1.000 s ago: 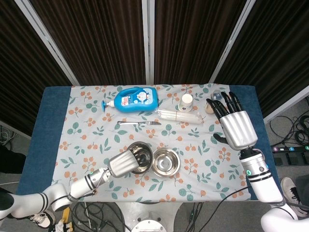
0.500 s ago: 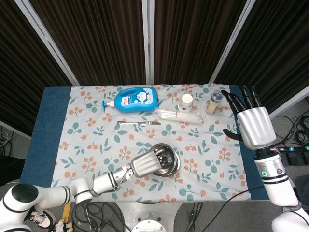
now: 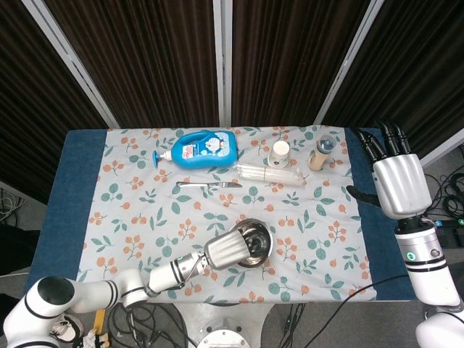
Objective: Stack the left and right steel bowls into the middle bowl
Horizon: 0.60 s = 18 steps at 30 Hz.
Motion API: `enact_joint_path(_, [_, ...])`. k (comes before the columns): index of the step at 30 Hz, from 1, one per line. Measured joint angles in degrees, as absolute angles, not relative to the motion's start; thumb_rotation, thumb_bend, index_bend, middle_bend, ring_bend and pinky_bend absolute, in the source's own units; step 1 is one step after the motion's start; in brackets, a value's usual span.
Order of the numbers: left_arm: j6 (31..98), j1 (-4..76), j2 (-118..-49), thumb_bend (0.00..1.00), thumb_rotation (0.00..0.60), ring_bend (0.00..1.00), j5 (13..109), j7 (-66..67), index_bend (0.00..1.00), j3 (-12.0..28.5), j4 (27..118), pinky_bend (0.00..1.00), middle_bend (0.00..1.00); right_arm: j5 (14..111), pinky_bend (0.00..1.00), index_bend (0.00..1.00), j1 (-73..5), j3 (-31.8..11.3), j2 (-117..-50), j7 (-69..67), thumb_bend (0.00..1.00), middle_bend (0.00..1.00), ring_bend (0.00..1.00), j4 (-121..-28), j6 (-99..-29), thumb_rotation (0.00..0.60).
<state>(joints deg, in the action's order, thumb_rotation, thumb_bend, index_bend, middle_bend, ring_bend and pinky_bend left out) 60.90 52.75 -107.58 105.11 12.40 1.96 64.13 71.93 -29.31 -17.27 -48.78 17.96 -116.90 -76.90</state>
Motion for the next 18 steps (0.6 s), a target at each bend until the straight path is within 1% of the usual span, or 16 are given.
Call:
enact_joint_path(2, [61.35,53.02,-107.78,0.24,0.600,0.58,105.74,10.94,0.45,1.16,62.84,0.67,0.67,71.78,0.00,0.08,-29.32,-17.37,-48.65,17.76,0.00,0.22,0.00,-117.01,-76.63,0.600])
enact_joint_path(4, [61.66,53.40,-107.90,0.23,0.600,0.51,106.17,9.93,0.40,0.56,61.65,0.61,0.60,71.51,0.00,0.08,-29.26,-17.44,-48.36,17.33,0.00,0.22,0.00,-117.38,-76.29,0.600])
enact_joint_path(7, [62.69,53.65,-108.02,0.22,0.600,0.49,106.28,9.13,0.38,0.35,60.96,0.59,0.57,71.29,0.00,0.08,-29.00,-17.62,-47.67,16.71,0.00,0.22,0.00,-117.87,-76.07,0.600])
enact_joint_path(12, [63.13,53.82,-106.59,0.22,0.600,0.47,105.58,9.83,0.38,0.75,61.23,0.58,0.55,71.48,0.00,0.08,-28.74,-17.57,-47.43,16.47,0.00,0.22,0.00,-118.11,-75.81,0.600])
enact_joint_path(16, [63.16,53.40,-103.32,0.22,0.600,0.47,104.32,11.38,0.38,1.34,63.44,0.57,0.54,71.93,0.00,0.08,-28.59,-17.19,-47.65,16.62,0.00,0.22,0.00,-118.09,-75.52,0.600])
enact_joint_path(18, [63.06,52.60,-100.52,0.22,0.600,0.45,103.15,12.88,0.38,1.50,65.54,0.56,0.53,72.01,0.00,0.08,-28.46,-16.87,-47.74,16.76,0.00,0.22,0.00,-117.90,-75.25,0.600])
